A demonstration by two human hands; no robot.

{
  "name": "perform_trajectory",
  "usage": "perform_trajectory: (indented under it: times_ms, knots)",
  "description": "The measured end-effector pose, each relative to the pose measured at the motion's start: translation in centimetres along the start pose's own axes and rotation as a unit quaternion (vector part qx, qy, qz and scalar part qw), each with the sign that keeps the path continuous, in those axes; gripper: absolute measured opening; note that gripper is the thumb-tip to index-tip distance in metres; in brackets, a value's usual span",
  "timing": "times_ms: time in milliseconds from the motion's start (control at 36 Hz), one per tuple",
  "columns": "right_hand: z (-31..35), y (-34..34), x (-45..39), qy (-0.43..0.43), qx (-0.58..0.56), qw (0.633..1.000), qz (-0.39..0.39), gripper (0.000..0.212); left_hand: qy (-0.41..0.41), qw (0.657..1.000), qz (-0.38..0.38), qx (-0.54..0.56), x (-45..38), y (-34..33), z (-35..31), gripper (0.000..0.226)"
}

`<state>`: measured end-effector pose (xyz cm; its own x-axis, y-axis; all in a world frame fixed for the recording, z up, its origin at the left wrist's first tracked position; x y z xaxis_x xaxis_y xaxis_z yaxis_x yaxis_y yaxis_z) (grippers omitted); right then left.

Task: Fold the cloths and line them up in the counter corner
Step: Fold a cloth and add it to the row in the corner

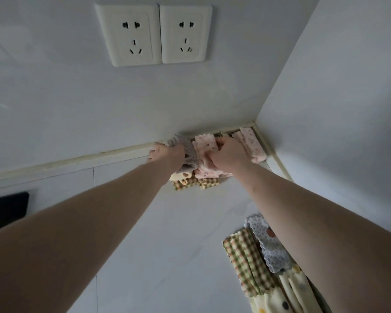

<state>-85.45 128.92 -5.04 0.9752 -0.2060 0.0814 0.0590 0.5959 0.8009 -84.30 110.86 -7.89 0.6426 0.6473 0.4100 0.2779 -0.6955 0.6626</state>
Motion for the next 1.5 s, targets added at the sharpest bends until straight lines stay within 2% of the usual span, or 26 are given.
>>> perform_trajectory:
  times_ms: [111, 222, 389, 472, 528, 583, 722, 806, 889, 972, 1028, 1167, 1278, 1417, 1500]
  knots:
    - [0.1, 0.7, 0.2, 0.034, 0.011, 0.997, -0.069, 0.043, -0.028, 0.998, 0.039, 0.030, 1.2, 1.3, 0.2, 0.066]
    - [0.1, 2.0, 1.3, 0.041, -0.014, 0.995, -0.088, 0.034, -0.050, 0.997, 0.031, 0.045, 2.4, 2.9, 0.5, 0.069]
    - [-1.9, 5.4, 4.3, 0.041, -0.050, 0.991, -0.117, 0.037, -0.186, 0.979, -0.075, 0.024, 5.7, 5.9, 2.6, 0.057]
    - [-4.1, 7.3, 6.4, 0.029, -0.046, 0.992, -0.113, 0.031, -0.258, 0.962, -0.092, 0.007, 8.3, 6.3, 4.3, 0.050]
    - [-5.9, 8.6, 7.9, 0.011, -0.037, 0.993, -0.112, 0.026, -0.285, 0.957, -0.059, -0.010, 10.6, 5.6, 5.7, 0.044]
    - [-7.7, 9.5, 9.3, -0.014, -0.032, 0.993, -0.112, 0.024, -0.288, 0.957, 0.007, -0.033, 13.0, 4.5, 7.0, 0.042]
    - [-11.4, 10.0, 12.3, -0.063, 0.029, 0.997, -0.043, 0.021, -0.227, 0.948, 0.177, -0.137, 16.7, 0.8, 9.5, 0.067]
    - [-13.1, 9.2, 13.8, -0.073, 0.081, 0.994, 0.018, 0.017, -0.189, 0.941, 0.222, -0.171, 17.9, -1.2, 10.6, 0.080]
    - [-13.6, 8.5, 15.3, -0.081, 0.122, 0.988, 0.045, 0.004, -0.158, 0.941, 0.241, -0.178, 19.1, -2.6, 11.2, 0.080]
    - [-14.0, 7.8, 16.2, -0.083, 0.130, 0.987, 0.033, 0.027, -0.132, 0.954, 0.222, -0.150, 20.0, -3.6, 11.3, 0.070]
    - [-14.1, 7.5, 16.6, -0.097, 0.112, 0.989, 0.024, 0.033, -0.103, 0.964, 0.213, -0.125, 20.4, -4.1, 11.3, 0.058]
    - [-13.8, 7.0, 16.6, -0.165, 0.024, 0.984, 0.061, 0.014, -0.067, 0.973, 0.215, -0.045, 20.1, -4.2, 11.1, 0.021]
    - [-13.1, 8.4, 14.9, -0.216, -0.090, 0.971, 0.056, 0.006, -0.116, 0.968, 0.224, -0.014, 18.9, -2.5, 8.1, 0.022]
    - [-12.3, 11.0, 10.1, -0.281, -0.259, 0.924, -0.022, 0.022, -0.162, 0.955, 0.240, 0.071, 16.0, -0.1, 0.8, 0.018]
    - [-11.1, 12.2, 6.5, -0.264, -0.300, 0.915, -0.060, 0.024, -0.172, 0.956, 0.214, 0.107, 13.7, 0.3, -3.5, 0.027]
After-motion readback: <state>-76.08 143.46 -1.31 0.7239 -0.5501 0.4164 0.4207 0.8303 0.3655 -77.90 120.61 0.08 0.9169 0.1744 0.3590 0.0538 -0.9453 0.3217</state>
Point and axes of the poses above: each hand's wrist, its own x-axis away from the middle knuckle, its own y-axis out of the back of the hand, z = x × y, the point moved 4 cm from there along -x, towards the middle knuckle, and after that the axes turned 15 degrees about -z, right-handed, at the moved point
